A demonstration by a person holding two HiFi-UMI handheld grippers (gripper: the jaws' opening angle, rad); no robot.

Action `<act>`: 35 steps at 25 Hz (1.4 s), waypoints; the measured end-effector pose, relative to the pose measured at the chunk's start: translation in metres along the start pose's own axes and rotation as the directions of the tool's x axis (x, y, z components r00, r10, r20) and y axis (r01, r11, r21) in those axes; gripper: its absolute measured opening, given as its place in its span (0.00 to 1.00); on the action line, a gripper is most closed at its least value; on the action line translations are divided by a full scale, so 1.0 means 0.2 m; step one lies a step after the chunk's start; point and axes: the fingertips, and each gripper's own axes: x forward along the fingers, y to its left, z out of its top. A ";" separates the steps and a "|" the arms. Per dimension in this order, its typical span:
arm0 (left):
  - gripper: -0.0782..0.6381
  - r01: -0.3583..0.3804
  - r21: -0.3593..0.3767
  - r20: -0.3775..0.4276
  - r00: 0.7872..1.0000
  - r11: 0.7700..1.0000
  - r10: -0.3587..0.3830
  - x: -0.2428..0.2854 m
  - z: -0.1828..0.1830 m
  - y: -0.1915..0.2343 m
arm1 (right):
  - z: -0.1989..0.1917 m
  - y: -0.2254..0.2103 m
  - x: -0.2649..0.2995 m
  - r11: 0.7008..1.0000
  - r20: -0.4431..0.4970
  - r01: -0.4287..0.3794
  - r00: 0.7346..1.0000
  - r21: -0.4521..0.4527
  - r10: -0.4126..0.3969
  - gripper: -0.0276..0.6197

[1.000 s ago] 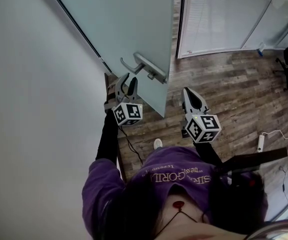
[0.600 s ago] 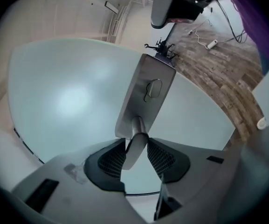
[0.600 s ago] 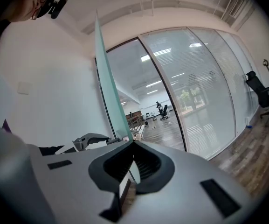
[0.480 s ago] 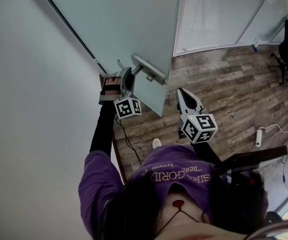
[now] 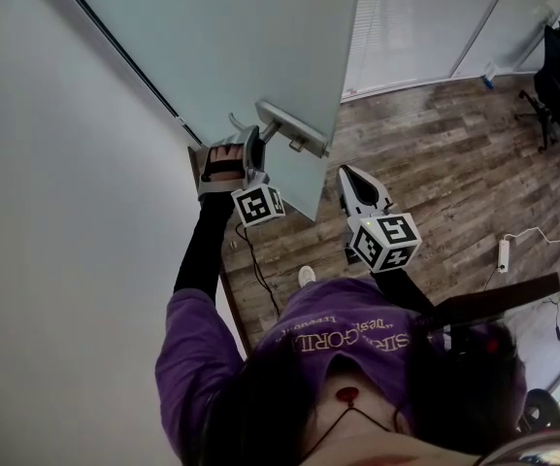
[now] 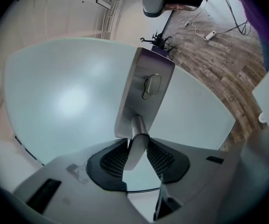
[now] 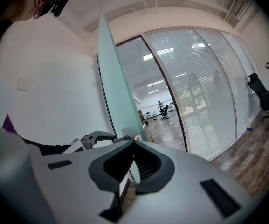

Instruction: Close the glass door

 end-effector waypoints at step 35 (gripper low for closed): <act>0.29 0.079 -0.018 -0.042 0.996 0.997 -0.080 0.40 0.26 0.06 | 0.13 -0.19 0.14 0.995 0.031 0.095 0.995 -0.002 -0.095 0.02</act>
